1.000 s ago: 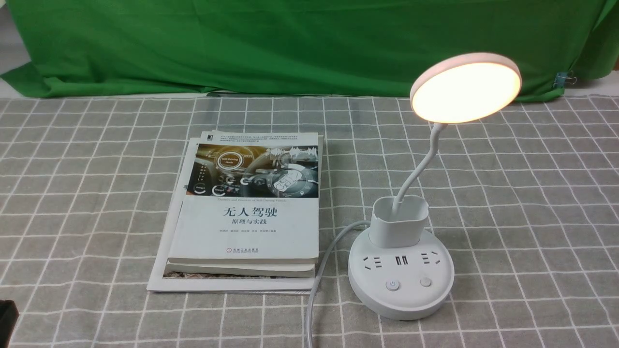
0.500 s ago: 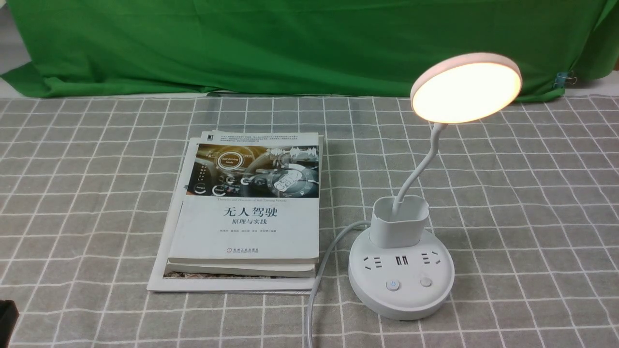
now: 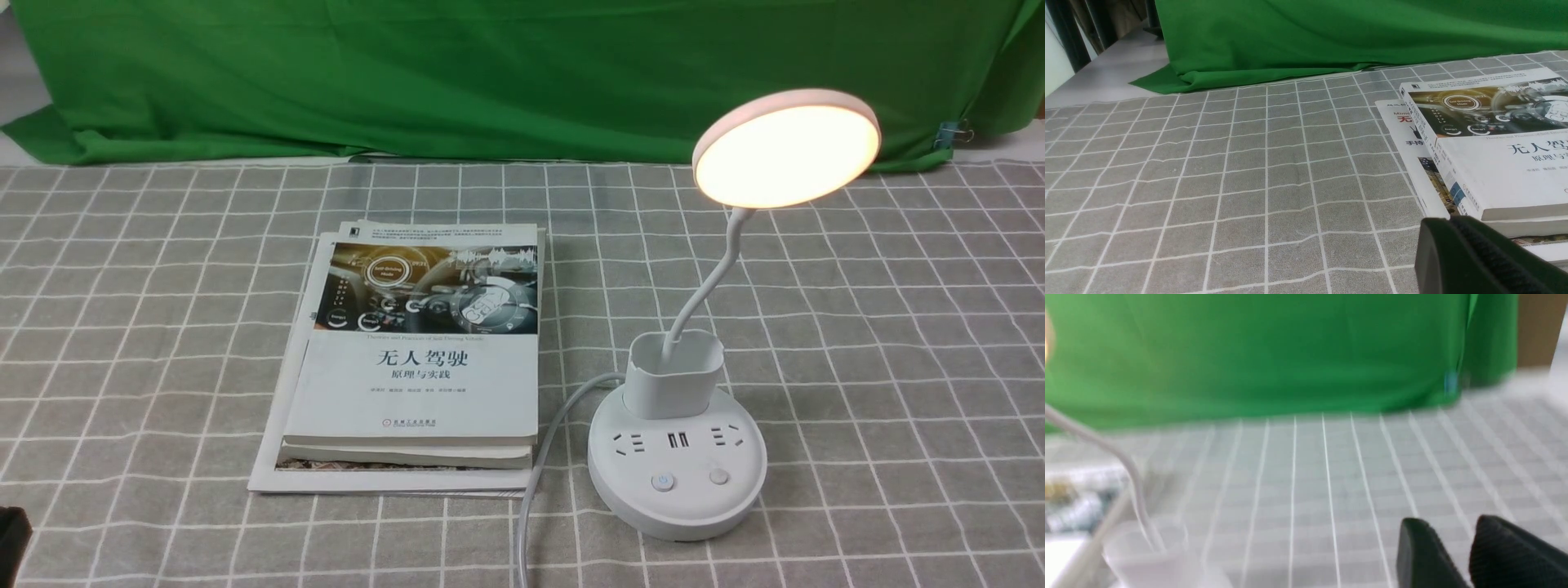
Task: Turn off the desk lamp on the grey coffee tablecloth by hand.
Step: 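Press the power button on the lamp base to turn the lamp off with the right gripper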
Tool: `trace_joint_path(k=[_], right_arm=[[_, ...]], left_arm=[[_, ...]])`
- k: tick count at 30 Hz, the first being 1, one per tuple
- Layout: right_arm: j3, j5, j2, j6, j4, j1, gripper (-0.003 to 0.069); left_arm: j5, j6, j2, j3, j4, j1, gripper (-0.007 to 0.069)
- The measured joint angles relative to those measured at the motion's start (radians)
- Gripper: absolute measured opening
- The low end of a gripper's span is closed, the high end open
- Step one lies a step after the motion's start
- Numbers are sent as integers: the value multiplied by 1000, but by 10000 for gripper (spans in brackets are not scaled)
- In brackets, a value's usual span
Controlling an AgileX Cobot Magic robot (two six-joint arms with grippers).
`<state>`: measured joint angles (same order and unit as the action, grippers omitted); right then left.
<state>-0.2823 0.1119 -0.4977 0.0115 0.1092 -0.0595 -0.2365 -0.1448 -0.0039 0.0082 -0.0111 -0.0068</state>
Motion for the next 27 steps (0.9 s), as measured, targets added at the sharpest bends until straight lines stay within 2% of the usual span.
trace_joint_path(k=[3, 6, 7, 9, 11, 12, 14, 17, 19, 24, 27], right_arm=[[-3, -55, -125, -38, 2, 0, 237], [-4, -83, -239, -180, 14, 0, 229], [-4, -83, -254, -187, 16, 0, 225], [-13, -65, -335, -229, 18, -17, 183], [-27, -37, -385, -228, 19, -48, 136], [-55, -1, -434, -218, 20, -93, 81], [-117, 34, -496, -176, 20, -162, 41], [-238, 105, -601, -114, 20, -268, 31], [-365, 243, -725, -92, 21, -333, 31], [-560, 463, -925, -74, 20, -405, 31], [-602, 477, -986, -74, 20, -446, 31]], left_arm=[[0, 0, 0, 0, 0, 0, 1], [0, 0, 0, 0, 0, 0, 1], [0, 0, 0, 0, 0, 0, 1], [0, 0, 0, 0, 0, 0, 1], [0, 0, 0, 0, 0, 0, 1], [0, 0, 0, 0, 0, 0, 1], [0, 0, 0, 0, 0, 0, 1], [0, 0, 0, 0, 0, 0, 1], [0, 0, 0, 0, 0, 0, 1], [0, 0, 0, 0, 0, 0, 1], [0, 0, 0, 0, 0, 0, 1]])
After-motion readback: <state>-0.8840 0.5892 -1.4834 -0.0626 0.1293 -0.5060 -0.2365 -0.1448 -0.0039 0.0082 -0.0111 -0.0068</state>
